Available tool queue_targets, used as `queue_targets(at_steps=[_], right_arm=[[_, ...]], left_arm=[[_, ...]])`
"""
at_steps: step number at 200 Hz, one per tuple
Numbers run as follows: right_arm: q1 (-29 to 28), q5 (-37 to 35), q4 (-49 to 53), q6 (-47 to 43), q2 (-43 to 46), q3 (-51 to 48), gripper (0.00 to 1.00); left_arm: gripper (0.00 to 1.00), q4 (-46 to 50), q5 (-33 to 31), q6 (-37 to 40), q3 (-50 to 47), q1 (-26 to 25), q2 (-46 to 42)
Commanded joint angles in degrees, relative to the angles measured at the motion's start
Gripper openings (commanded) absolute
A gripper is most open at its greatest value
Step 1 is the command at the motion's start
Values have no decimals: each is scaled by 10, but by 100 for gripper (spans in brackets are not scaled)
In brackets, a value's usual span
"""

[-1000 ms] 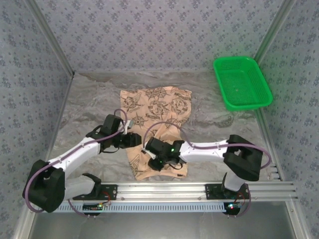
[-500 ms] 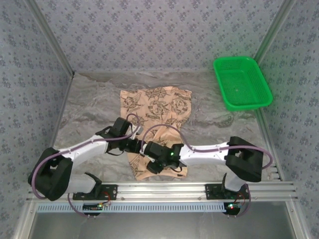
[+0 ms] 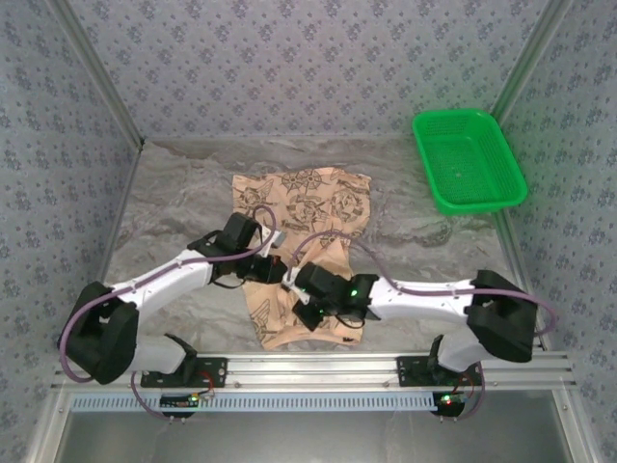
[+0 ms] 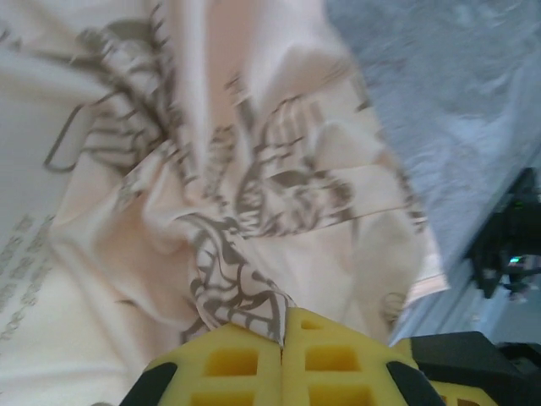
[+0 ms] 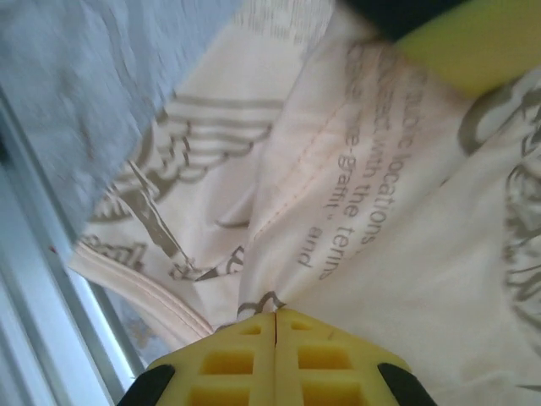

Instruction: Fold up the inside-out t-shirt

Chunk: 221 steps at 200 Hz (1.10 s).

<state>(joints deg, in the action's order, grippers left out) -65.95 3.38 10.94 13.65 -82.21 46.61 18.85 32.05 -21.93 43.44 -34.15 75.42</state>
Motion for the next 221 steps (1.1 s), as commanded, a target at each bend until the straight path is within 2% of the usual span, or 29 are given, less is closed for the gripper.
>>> queue_targets(at_steps=[1, 18, 29, 35, 58, 83, 100, 113, 129, 137, 145, 170, 190, 207, 221], right_arm=[[23, 36, -17, -6, 22, -25, 0], [25, 7, -1, -16, 9, -24, 0], [16, 5, 5, -24, 5, -17, 25], [6, 6, 3, -35, 5, -13, 31], [-43, -10, -5, -83, 3, -1, 38], [-54, -116, 13, -52, -44, 25, 48], [-60, -189, 29, -32, -87, 45, 48], [-66, -228, 40, -22, -110, 57, 42], [-70, -253, 51, -5, -110, 63, 18], [-70, -239, 45, -8, -99, 60, 11], [-70, -203, 36, -21, -84, 53, 9], [-64, -2, 22, -102, -40, 33, 6], [-44, 145, 29, -119, -27, 30, 2], [-16, 234, 1, -114, -32, 16, 2], [12, 263, -29, -95, -53, 4, 12]], left_arm=[[4, 24, 44, -37, 21, -2, -16], [13, 26, 27, -64, 13, -1, -23], [13, 30, 7, -78, 10, -1, -26], [13, 30, 0, -85, 8, 0, -26], [16, 30, -21, -96, 8, 0, -25], [22, 23, -35, -109, 5, 2, -23], [22, 19, -35, -118, 1, 4, -21], [18, 18, -32, -121, 0, 5, -22], [13, 20, -30, -124, -3, 6, -26], [11, 23, -33, -124, -3, 7, -29], [9, 24, -34, -124, -4, 7, -31], [7, 26, -41, -121, -4, 8, -37], [4, 28, -42, -115, -3, 9, -39], [2, 30, -47, -114, -6, 9, -40], [1, 27, -50, -115, -11, 8, -41]])
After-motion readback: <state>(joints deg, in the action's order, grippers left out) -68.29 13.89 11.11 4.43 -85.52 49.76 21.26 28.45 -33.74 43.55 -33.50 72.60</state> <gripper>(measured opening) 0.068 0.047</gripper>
